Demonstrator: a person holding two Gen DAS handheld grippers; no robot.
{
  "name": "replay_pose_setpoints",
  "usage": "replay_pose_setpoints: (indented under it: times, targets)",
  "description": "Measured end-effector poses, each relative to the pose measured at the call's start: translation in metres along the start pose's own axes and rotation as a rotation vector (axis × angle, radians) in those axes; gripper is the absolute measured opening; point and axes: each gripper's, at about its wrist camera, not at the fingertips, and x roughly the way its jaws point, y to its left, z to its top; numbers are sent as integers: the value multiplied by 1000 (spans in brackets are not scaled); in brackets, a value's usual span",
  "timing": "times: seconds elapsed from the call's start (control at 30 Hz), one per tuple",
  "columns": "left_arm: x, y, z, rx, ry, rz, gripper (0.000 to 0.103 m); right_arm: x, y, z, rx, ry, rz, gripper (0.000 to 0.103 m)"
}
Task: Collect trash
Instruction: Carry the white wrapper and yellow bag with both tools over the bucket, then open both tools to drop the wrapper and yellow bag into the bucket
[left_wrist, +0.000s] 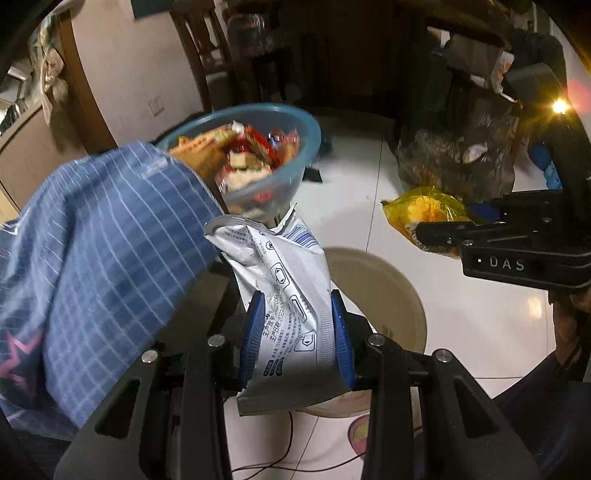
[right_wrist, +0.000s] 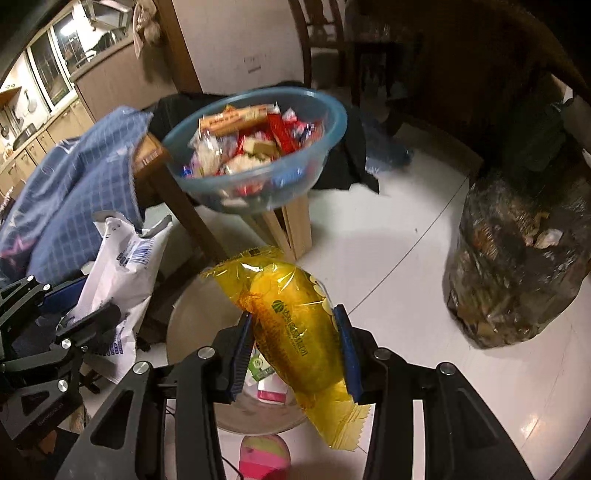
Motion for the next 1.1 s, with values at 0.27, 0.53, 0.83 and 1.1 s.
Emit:
replay_pose_setpoints:
  times: [0.27, 0.53, 0.83, 1.1]
  targets:
    - [30, 0, -6, -1, 60, -6, 34, 38, 3, -8, -16, 67, 6, 43]
    - [40, 4, -3, -21, 71, -1, 34, 44, 3, -8, -17, 74, 18, 44]
    - [38, 6, -3, -32, 76, 15, 37, 42, 2, -7, -14, 68, 25, 45]
    - [39, 9, -4, -39, 84, 29, 47, 40, -2, -7, -3, 60, 33, 51]
